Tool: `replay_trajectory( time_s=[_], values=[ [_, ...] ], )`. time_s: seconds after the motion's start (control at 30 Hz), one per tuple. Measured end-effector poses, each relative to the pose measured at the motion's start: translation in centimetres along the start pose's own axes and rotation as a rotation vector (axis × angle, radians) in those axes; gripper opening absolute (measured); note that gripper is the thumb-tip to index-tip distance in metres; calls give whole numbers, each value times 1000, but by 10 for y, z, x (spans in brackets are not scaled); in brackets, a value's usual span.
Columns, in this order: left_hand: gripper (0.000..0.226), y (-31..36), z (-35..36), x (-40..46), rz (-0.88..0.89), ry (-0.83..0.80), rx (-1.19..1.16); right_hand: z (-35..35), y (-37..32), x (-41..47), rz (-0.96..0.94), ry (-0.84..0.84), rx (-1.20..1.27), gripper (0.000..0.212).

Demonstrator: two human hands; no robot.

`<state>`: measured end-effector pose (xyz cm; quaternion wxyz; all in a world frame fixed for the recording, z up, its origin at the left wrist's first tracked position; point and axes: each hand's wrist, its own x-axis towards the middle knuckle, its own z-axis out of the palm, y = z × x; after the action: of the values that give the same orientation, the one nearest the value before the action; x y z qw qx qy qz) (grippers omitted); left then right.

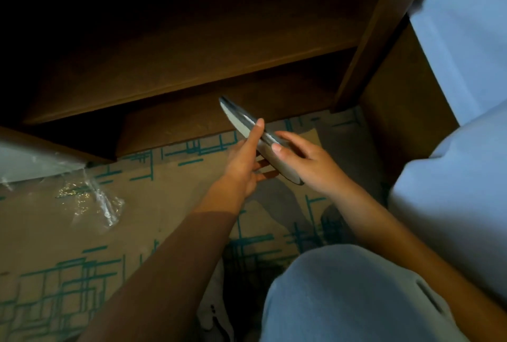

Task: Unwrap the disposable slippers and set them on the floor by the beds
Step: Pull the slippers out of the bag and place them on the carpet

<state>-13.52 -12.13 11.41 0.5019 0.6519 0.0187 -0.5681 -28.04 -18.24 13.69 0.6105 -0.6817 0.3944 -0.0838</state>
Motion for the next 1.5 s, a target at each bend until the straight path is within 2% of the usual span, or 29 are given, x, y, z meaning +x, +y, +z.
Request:
replay_trajectory(
  time_s=[0.13, 0.3, 0.4, 0.53, 0.63, 0.67, 0.77, 0.87, 1.0, 1.07, 1.17, 1.23, 1.33, 1.4, 1.5],
  values=[
    [59, -14, -8, 11, 0, -84, 37, 0, 19, -3, 115, -39, 168, 20],
    [45, -23, -7, 13, 21, -67, 41, -10, 31, -3, 216, 25, 212, 37],
    [35, -25, -9, 14, 35, -104, 50, -15, 36, -7, 253, 4, 254, 36],
    [44, -29, -10, 12, 46, -141, 46, -18, 44, -11, 277, -23, 256, 43],
    [56, -31, -12, 13, 36, -89, 132, -20, 49, -17, 284, 41, 189, 47],
    [53, -31, -15, 15, 33, -65, 165, -20, 51, -17, 277, 63, 156, 46],
    [21, -26, -13, 19, 17, 12, 308, -23, 61, -24, 301, 169, 124, 39],
    [26, -25, -5, 25, 36, 37, 438, -18, 69, -30, 324, 229, 122, 43],
    [37, -31, 4, 25, 81, 9, 589, -6, 85, -39, 388, 228, 225, 52],
    [40, -32, 7, 22, 138, 54, 676, -3, 98, -43, 426, 273, 263, 55],
    [40, -33, 12, 16, 326, 193, 795, 7, 110, -57, 501, 290, 372, 62],
    [43, -35, 20, 7, 399, 144, 916, 12, 110, -72, 543, 292, 429, 62],
    [44, -45, 29, -10, 398, -7, 1124, 17, 111, -102, 580, 363, 436, 63],
    [46, -53, 30, -6, 403, -156, 1200, 21, 119, -123, 562, 394, 413, 57],
    [47, -65, 21, -2, 397, -304, 1310, 36, 130, -152, 548, 333, 380, 44]
  ],
)
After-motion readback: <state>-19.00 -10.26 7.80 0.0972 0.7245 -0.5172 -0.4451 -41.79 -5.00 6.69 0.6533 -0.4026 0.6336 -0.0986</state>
